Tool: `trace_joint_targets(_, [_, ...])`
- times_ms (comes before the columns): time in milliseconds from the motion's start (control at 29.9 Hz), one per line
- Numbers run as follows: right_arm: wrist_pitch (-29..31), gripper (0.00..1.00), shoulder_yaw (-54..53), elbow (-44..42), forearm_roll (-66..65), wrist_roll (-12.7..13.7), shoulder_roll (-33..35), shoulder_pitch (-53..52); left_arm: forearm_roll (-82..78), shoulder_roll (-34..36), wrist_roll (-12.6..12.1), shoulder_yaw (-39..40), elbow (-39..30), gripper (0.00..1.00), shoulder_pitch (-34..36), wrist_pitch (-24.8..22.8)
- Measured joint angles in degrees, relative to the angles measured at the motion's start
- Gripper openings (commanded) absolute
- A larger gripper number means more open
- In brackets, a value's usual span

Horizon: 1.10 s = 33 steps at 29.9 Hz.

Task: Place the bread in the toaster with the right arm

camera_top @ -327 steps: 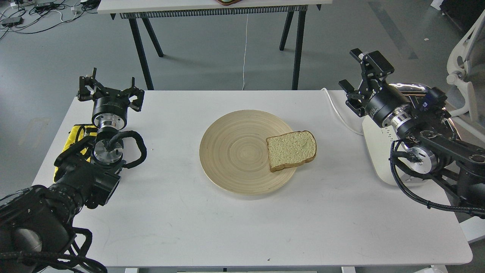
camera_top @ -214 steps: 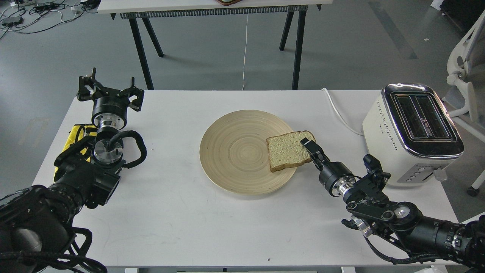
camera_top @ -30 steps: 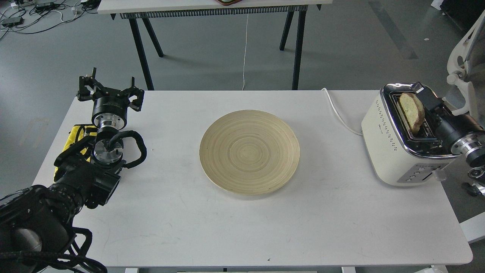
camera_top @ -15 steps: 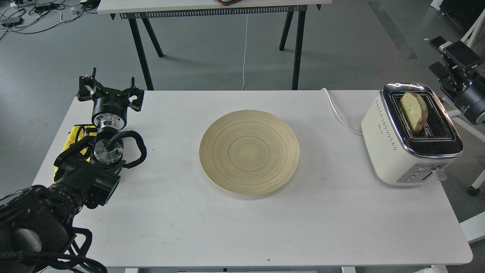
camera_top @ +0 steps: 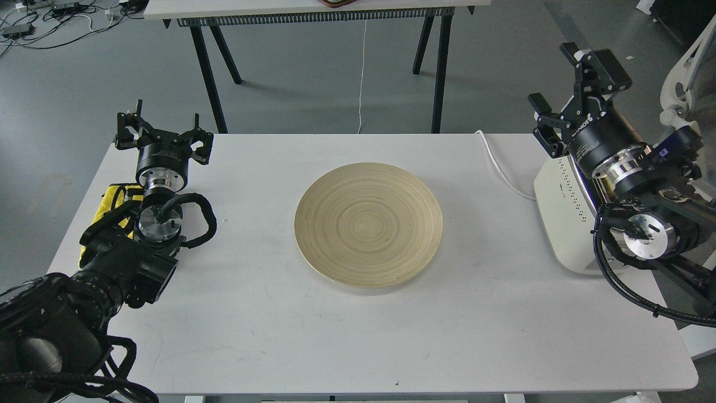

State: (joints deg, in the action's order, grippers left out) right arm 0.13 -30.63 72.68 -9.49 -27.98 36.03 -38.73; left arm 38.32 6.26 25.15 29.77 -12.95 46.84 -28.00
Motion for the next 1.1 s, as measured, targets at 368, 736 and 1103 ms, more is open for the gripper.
trace_joint_targets(368, [19.1,0.97,-10.4,-14.4,3.7,0.0,-15.7,6.6,0.0,0.1,0.0,0.0,0.0,1.0,0.0,0.0])
trace_joint_targets(736, [21.0,0.98,-11.5,-19.7,3.7,0.0,-19.5,6.9,0.0,0.1,0.0,0.0,0.0,1.0,0.0,0.0])
trace_joint_targets(1103, [20.4,0.98,-12.0,-21.7,3.7,0.0,-21.9,6.9,0.0,0.0,0.0,0.0,0.0,1.0,0.0,0.0])
